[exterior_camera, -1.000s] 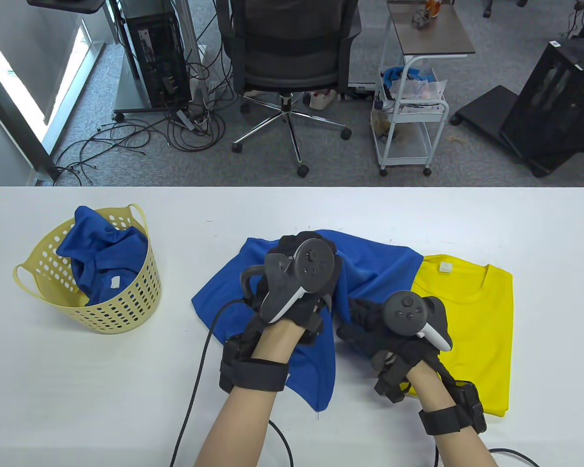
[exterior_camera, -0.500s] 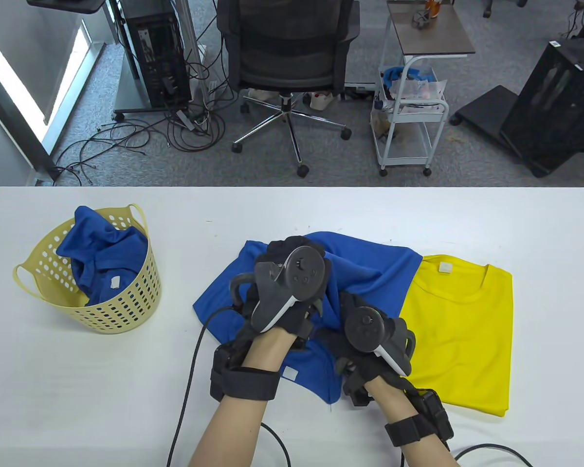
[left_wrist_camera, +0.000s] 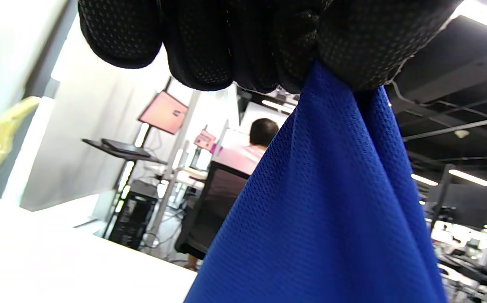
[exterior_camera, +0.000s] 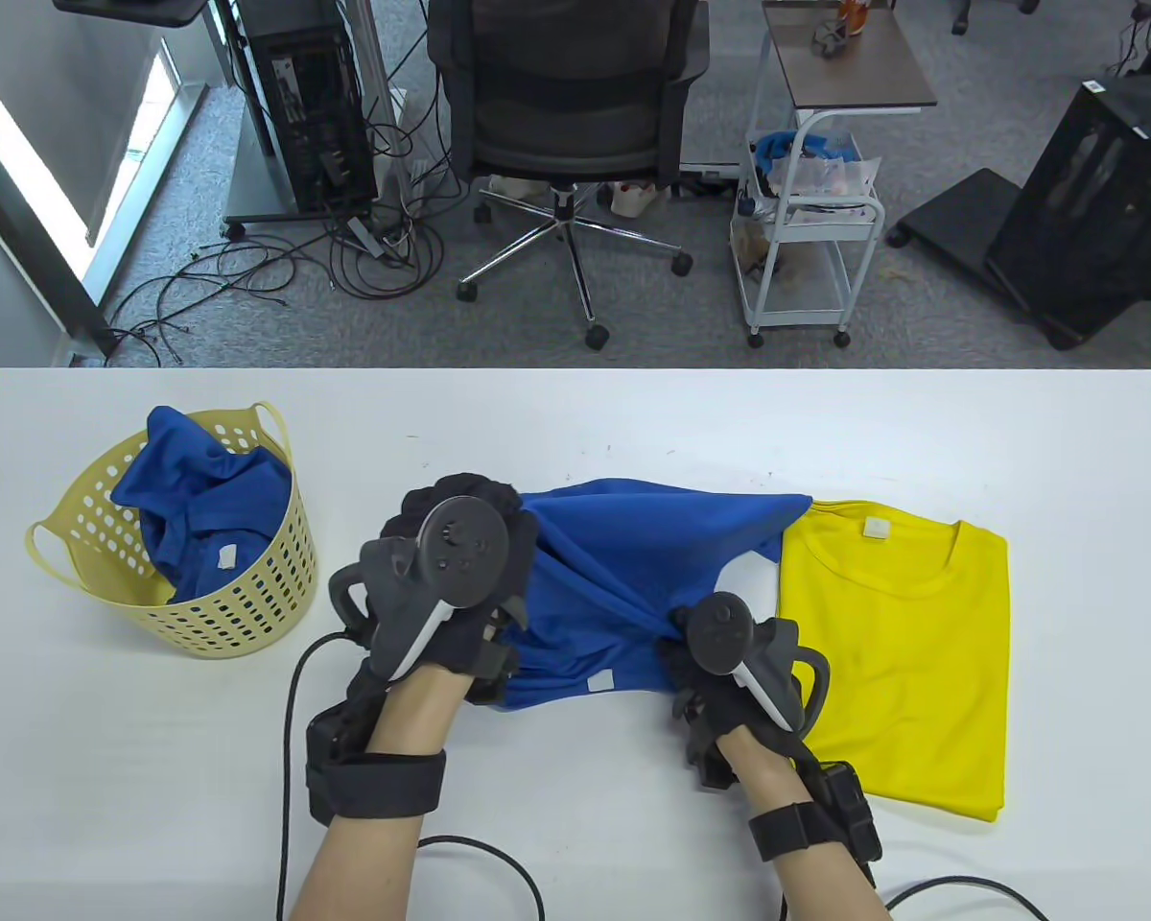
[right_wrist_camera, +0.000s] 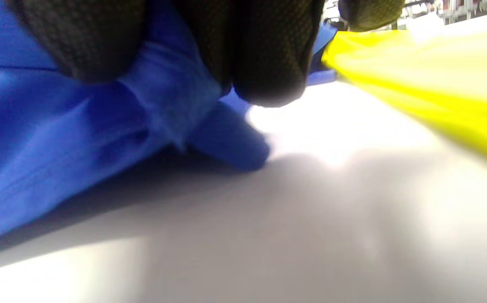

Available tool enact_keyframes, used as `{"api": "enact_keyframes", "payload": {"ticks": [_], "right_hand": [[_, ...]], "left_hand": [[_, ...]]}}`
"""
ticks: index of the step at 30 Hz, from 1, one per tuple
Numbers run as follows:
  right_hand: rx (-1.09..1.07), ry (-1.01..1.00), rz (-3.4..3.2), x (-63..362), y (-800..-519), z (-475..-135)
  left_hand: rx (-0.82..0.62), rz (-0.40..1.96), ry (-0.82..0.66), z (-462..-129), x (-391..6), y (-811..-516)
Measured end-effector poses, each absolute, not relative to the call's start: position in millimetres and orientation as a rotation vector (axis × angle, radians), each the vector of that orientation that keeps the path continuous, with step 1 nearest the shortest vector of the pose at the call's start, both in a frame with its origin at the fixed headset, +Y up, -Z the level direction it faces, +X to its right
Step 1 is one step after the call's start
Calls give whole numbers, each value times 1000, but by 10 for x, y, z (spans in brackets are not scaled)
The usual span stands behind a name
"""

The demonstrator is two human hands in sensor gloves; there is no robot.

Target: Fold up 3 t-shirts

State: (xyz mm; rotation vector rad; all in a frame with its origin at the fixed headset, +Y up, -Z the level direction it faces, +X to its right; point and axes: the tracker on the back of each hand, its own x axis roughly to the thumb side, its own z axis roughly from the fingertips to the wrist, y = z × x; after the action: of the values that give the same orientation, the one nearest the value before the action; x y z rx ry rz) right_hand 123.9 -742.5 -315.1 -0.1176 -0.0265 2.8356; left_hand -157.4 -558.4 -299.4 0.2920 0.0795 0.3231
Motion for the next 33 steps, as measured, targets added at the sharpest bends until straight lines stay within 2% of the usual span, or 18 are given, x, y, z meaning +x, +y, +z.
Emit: {"api": "enact_keyframes", "payload": {"ticks": [8, 12, 14, 18, 20, 23, 28, 31, 33], "right_hand": [[16, -145, 2911, 1384, -6931, -3141], [101, -326, 2958, 1379, -6573, -3100], [109, -360, 2910, 1388, -6332, -3096], [144, -484, 2897, 1374, -5785, -3076], [161, -517, 2931, 1366, -5620, -3054], [203, -436, 2983, 1366, -5649, -3045], [308, -107, 3052, 1381, -6069, -3099], [352, 23, 3091, 1386, -6226, -3130], [359, 114, 3103, 1397, -6309, -3164]], "left_hand": [[232, 318, 197, -2942, -2166, -5847], [204, 314, 230, -2896, -2340, -5940], [204, 336, 245, -2880, -2402, -5892], [264, 373, 242, -2820, -2431, -5618], [281, 363, 229, -2775, -2415, -5517], [245, 335, 215, -2731, -2376, -5530], [47, 261, 206, -2782, -2326, -5800], [-88, 211, 190, -2869, -2283, -5906], [-119, 176, 177, -2938, -2248, -5950]]}}
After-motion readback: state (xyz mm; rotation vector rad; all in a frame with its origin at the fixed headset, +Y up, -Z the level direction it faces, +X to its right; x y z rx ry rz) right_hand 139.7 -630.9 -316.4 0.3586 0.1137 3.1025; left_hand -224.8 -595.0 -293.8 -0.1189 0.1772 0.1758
